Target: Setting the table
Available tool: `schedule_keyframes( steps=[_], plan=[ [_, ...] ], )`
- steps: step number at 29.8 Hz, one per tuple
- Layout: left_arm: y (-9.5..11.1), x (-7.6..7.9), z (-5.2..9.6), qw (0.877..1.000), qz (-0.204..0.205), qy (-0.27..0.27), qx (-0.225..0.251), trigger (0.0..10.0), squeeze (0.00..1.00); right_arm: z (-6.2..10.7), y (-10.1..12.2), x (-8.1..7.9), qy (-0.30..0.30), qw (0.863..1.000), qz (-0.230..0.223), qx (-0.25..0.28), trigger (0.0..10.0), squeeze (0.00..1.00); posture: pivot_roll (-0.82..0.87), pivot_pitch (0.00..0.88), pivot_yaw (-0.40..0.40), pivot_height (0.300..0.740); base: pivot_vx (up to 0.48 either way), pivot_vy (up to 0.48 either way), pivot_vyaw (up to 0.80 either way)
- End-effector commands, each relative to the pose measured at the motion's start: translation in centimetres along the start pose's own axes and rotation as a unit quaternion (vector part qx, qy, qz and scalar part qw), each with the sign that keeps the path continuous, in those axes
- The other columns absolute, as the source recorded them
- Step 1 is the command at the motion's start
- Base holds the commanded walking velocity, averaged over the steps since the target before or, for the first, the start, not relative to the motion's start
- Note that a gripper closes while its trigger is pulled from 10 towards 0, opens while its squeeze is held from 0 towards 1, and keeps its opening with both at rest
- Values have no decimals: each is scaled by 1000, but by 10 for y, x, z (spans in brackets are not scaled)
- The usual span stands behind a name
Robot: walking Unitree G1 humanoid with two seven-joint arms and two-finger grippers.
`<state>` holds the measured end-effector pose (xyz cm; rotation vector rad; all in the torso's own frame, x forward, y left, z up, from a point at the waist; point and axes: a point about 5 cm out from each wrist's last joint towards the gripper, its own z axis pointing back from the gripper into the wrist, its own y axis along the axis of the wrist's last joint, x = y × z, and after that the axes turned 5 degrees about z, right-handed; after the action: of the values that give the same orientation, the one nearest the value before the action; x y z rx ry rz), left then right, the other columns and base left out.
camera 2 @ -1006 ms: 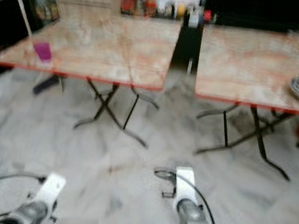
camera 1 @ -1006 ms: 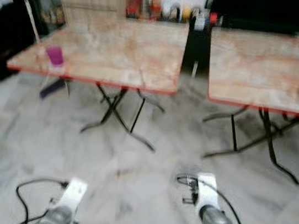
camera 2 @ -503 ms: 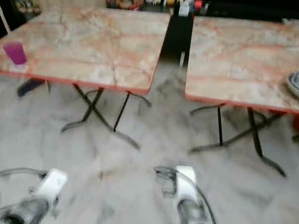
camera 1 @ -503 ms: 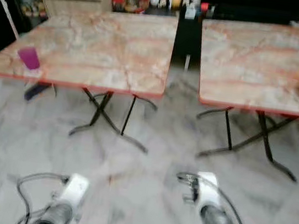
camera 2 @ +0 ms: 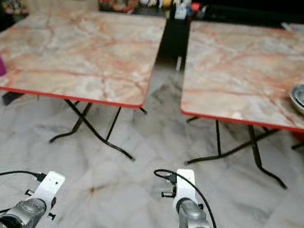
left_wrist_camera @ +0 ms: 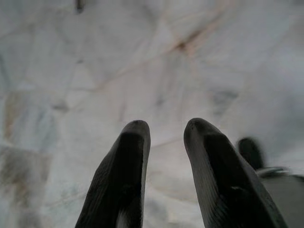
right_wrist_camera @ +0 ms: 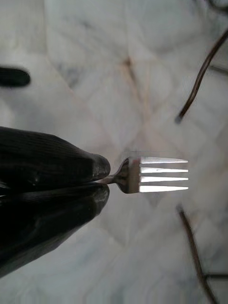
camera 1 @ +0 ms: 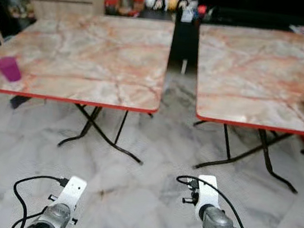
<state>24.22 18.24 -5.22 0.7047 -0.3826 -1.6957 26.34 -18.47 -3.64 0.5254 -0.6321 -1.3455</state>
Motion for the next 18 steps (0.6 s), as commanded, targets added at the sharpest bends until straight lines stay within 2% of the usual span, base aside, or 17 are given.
schedule_keyframes(
  steps=[1, 14, 18],
  plan=[
    [-5, -12, 0, 1000, -9, 13, -10, 10000, 0, -1, 10, -7, 8, 1000, 2, 13, 10000, 0, -20, 30, 38, 740, 296, 0, 0],
    [-5, -11, 0, 1000, -15, 8, -10, 10000, 0, -1, 9, -6, 8, 1000, 5, 11, 10000, 0, -43, 24, 44, 740, 0, 0, 0],
    [-6, -11, 0, 1000, -19, 7, -11, 10000, 0, -1, 8, -7, 8, 1000, 7, 11, 10000, 0, -54, 15, 52, 740, 0, -270, 0]
  ],
)
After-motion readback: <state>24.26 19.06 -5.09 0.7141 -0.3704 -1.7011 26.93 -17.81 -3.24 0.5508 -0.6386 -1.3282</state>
